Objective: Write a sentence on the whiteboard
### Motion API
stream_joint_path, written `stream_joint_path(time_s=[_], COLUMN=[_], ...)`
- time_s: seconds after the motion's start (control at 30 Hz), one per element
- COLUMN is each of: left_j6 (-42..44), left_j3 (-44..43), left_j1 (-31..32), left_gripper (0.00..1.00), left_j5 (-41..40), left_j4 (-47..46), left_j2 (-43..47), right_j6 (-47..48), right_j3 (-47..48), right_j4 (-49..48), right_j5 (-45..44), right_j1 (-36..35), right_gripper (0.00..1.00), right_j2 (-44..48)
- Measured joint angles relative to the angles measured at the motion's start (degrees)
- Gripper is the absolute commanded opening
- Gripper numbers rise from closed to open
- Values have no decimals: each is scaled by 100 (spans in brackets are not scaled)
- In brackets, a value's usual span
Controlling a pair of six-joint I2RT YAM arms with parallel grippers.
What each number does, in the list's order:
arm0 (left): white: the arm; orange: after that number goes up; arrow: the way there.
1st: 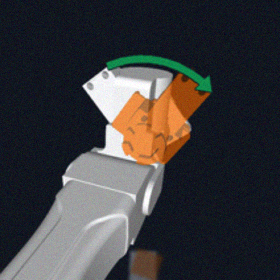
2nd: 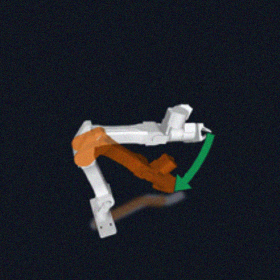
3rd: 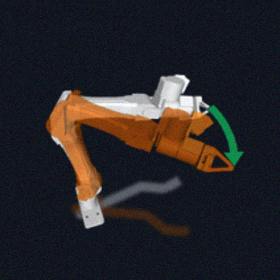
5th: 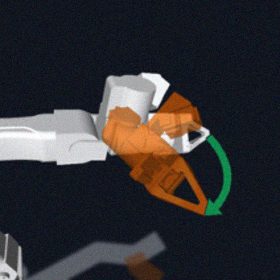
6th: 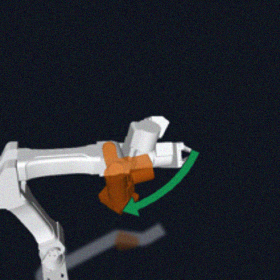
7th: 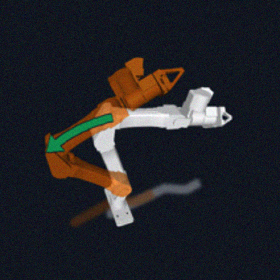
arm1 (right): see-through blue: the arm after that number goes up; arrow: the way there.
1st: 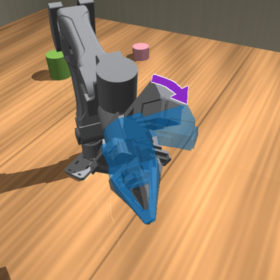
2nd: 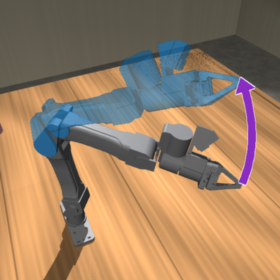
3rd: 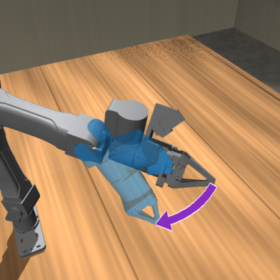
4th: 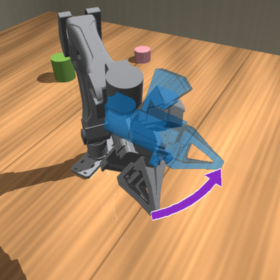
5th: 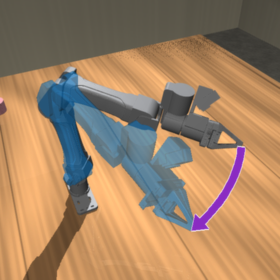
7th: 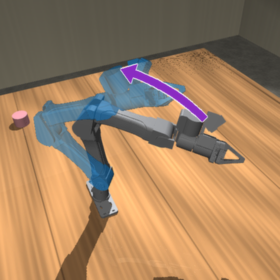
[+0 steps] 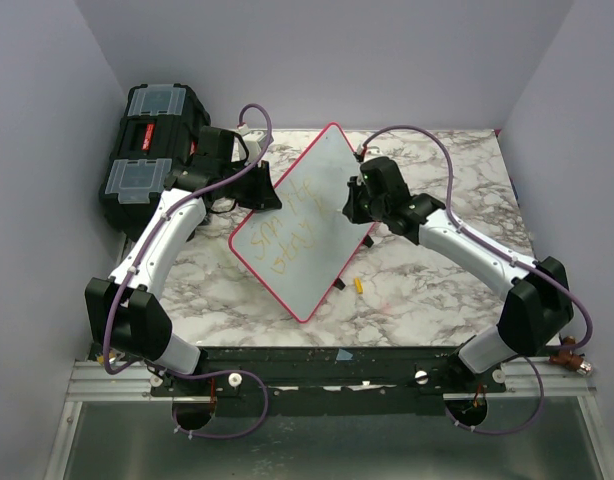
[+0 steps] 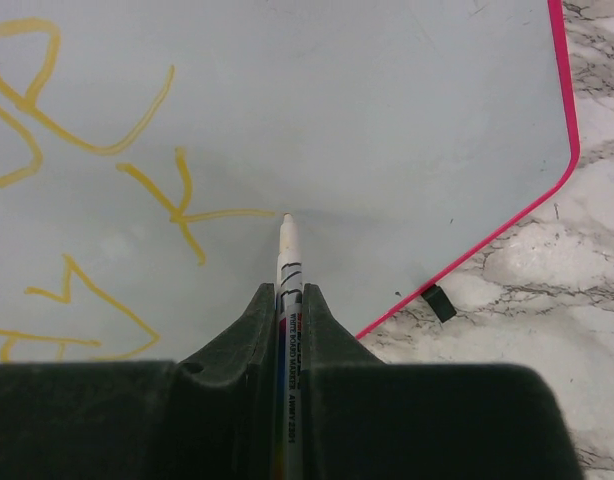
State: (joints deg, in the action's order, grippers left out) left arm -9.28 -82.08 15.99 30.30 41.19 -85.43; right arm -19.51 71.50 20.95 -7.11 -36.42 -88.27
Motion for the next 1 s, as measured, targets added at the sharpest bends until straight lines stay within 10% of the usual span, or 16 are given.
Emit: stream_joint_path(time_s=[1.0], left_j6=[9], left_j3=[50], left_j1=[28], left_gripper=[0], left_j5=[-35], left_j4=[15], left_j2=[133], right_j6=[-44], right_j3=[459], right_j4=[-313], right_j5=[286], right_j1=[0], right_gripper=[1], right_j2=[-136])
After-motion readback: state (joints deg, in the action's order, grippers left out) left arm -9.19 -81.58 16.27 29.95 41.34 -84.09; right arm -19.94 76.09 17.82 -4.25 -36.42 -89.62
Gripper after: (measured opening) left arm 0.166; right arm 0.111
